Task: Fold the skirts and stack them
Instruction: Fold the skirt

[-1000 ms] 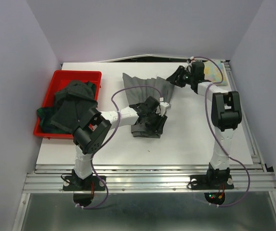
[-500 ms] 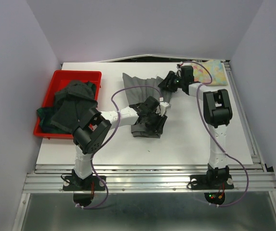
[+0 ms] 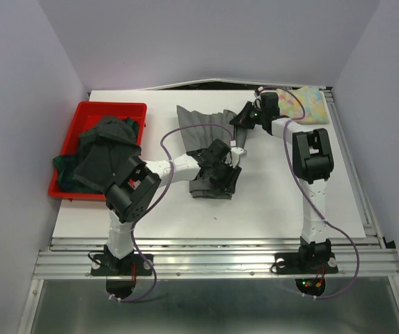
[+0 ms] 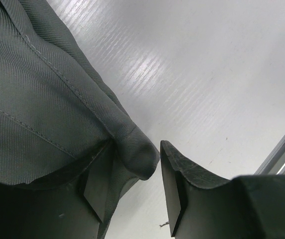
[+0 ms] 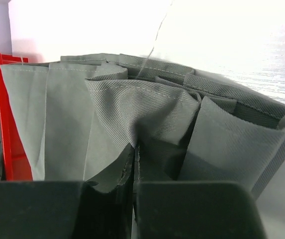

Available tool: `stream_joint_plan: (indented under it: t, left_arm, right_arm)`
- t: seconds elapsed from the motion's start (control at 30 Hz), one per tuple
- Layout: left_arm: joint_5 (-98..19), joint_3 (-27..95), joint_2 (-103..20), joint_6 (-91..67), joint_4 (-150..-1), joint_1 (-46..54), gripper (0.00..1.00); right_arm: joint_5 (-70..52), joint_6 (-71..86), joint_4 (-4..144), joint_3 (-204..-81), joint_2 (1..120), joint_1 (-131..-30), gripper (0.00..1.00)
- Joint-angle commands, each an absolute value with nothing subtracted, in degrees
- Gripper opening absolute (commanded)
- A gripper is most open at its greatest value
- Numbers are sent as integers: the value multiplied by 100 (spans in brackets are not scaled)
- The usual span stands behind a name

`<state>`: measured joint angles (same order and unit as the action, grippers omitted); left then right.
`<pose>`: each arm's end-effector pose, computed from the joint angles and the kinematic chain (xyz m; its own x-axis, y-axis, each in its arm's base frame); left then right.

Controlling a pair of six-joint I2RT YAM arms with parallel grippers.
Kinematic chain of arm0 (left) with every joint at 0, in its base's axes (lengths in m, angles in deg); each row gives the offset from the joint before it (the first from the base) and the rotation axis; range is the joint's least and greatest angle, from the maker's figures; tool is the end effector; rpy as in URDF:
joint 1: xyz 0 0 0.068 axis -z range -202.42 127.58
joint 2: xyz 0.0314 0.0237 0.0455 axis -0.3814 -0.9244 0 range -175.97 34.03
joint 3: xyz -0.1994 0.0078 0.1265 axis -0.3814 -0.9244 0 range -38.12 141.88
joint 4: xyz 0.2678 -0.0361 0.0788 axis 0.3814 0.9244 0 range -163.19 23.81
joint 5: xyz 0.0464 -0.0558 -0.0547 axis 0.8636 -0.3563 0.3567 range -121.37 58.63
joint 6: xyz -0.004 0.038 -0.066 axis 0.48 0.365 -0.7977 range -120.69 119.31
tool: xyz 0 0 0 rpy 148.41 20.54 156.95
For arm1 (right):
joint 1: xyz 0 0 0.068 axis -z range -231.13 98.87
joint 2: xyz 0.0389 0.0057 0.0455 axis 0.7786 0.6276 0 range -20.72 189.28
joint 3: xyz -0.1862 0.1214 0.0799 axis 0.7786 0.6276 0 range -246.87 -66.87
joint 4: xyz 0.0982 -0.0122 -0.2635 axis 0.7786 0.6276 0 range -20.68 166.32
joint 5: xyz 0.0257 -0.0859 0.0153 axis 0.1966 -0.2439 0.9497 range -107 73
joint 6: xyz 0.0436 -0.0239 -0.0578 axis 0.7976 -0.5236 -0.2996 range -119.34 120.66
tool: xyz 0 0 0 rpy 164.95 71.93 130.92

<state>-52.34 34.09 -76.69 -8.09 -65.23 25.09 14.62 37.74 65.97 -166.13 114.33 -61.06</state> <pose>0.2788 -0.3387 0.1086 -0.5958 0.4723 -0.6496 0.7848 0.5141 -0.3461 0.5259 0.1265 0.0970 -0.7727 0.3859 -0.5040 -0.1465 0.6641 0.7331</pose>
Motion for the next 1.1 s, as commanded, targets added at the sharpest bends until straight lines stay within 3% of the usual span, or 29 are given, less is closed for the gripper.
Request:
stream_joint_plan:
  t: [0.0, 0.23, 0.43, 0.57, 0.77, 1.07]
  left_arm:
    - [-5097, 3316, -7742, -798, -6159, 2478, 54]
    - [-5053, 3325, -7777, -816, -6159, 2478, 54]
    - [-5044, 3308, -7759, -833, -6168, 2478, 54]
    - [-5035, 3272, -7706, -842, -6212, 2478, 54]
    - [-5035, 3264, -7663, -851, -6220, 2487, 55]
    - [-5097, 2763, -6267, -649, -6484, 2610, 55]
  right_arm:
    - [1026, 3512, 6282, -16671, 10570, -6115, 1]
    - [-195, 3064, 6334, -16127, 9540, -6115, 1]
    - [-847, 2721, 6835, -16030, 9512, -6115, 1]
    - [-1330, 2598, 6915, -15985, 9652, -6115, 1]
    - [-1102, 2519, 6915, -16582, 10627, -6062, 1]
    - [-1876, 2378, 6800, -16372, 10918, -6062, 1]
